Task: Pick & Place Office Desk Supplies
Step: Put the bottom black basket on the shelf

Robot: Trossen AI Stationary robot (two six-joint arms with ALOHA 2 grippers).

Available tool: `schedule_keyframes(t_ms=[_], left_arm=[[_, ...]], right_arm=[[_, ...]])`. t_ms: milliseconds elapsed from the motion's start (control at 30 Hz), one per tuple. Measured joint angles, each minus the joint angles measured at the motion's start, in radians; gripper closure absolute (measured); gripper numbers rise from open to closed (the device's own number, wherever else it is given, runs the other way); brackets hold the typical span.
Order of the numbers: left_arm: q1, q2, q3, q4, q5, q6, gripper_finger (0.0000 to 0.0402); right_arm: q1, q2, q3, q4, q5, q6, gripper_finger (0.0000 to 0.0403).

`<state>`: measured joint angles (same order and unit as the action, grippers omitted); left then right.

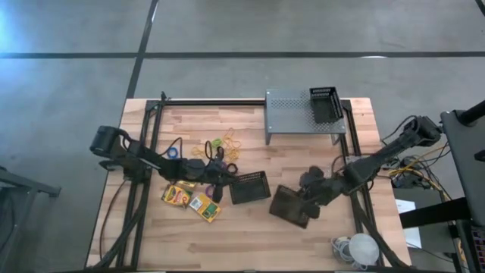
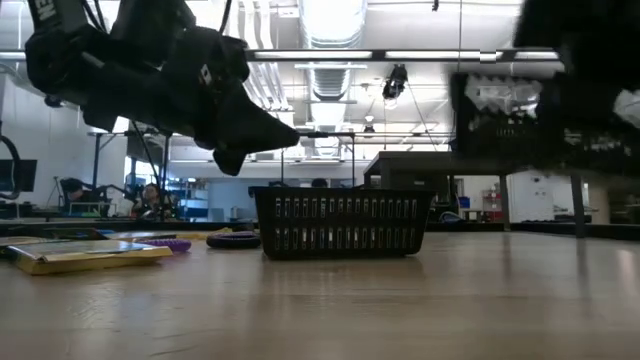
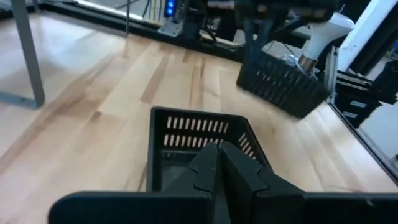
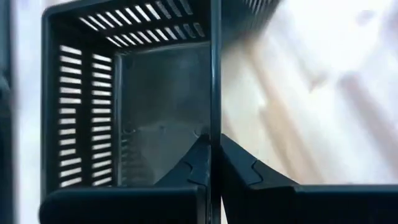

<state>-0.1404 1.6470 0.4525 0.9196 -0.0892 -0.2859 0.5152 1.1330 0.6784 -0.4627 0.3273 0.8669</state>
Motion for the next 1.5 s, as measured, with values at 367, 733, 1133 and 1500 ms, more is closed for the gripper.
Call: schedule_keyframes(t_ms=[367,733,1133,1500], left_arm=[[-0.008,-0.002,0.000,0.001,-0.092,0.063,0.0374],[-0.007,-0.010,-0.002,-0.017,-0.129,0.088,0.0374],[-0.008,-0.010,-0.002,-0.037,-0.128,0.081,0.0374],[-0.015,-0.061,-0.002,-0.116,-0.128,0.080,0.0374]], right_arm=[[-0.437,-0.208,0.231,-0.254,0.124,0.065,0.0391],[-1.129,0.002,0.559,-0.506,-0.308,-0.234,0.0391],[-1.201,0.305,0.750,-0.637,-0.349,-0.325,0.0391],[-1.244,0.367,0.759,-0.666,-0.253,-0.313,0.0391]])
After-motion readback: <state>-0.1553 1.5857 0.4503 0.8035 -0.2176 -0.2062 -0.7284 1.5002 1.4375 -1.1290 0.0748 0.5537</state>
